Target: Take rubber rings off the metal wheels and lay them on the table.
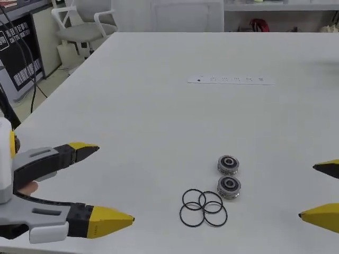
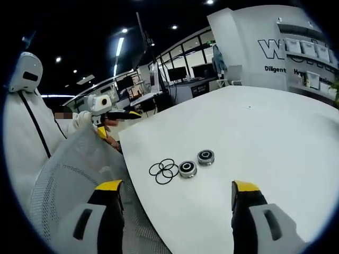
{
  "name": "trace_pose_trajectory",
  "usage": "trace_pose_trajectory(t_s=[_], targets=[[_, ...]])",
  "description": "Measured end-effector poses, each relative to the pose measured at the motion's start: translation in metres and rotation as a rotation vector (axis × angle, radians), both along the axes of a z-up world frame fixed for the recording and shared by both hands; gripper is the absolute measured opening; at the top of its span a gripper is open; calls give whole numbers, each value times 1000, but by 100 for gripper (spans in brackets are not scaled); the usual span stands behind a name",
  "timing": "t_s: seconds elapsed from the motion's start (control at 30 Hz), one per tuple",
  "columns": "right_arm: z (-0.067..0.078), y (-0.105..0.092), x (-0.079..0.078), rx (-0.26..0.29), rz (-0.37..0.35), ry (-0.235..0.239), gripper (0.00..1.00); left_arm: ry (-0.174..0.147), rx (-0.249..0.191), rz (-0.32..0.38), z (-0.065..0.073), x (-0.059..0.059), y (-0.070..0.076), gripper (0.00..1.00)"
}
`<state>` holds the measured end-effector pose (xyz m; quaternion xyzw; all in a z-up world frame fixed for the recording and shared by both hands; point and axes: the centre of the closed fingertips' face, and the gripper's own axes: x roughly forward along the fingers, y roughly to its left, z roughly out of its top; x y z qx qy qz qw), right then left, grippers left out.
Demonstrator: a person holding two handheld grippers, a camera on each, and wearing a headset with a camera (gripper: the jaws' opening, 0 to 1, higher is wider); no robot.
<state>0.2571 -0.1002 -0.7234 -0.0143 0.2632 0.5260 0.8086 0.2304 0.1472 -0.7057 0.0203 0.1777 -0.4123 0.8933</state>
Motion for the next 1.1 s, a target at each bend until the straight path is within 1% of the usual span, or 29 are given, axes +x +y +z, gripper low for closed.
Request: trace_pose_trajectory(t_s=[0.07,0.13,0.2,0.23,0.3,0.47,0.6,0.7,0.87,0.93,1.1], targets=[[-2,1,-4,3,-2,6,80,2,-1,9,-1,0,2,100],[-6,3,-8,3,-5,22,80,5,-4,16,-2,0,2,100],[-13,2,-11,-10,-8,36,79,10,-3,19,-3,-1,2,100],[-17,1,-13,-26,-8,43,79,11,-2,19,-4,-2,2,100],[-21,0,-17,-38,-7,49,79,12,0,18,-4,-3,2,100],[-27,-3,-22,-38,-21,72,79,16,-7,21,-6,-5,0,100],[-32,-5,-27,-48,-26,84,79,28,-3,18,-10,-8,-1,100],[-34,-7,-28,-52,-28,94,79,31,-4,16,-10,-10,-1,100],[-35,-8,-30,-56,-36,92,79,34,-6,19,-11,-12,1,100],[-34,-8,-30,-55,-40,89,79,41,-4,17,-12,-13,1,100],[-35,-6,-32,-60,-32,89,78,43,-4,16,-13,-15,0,100]])
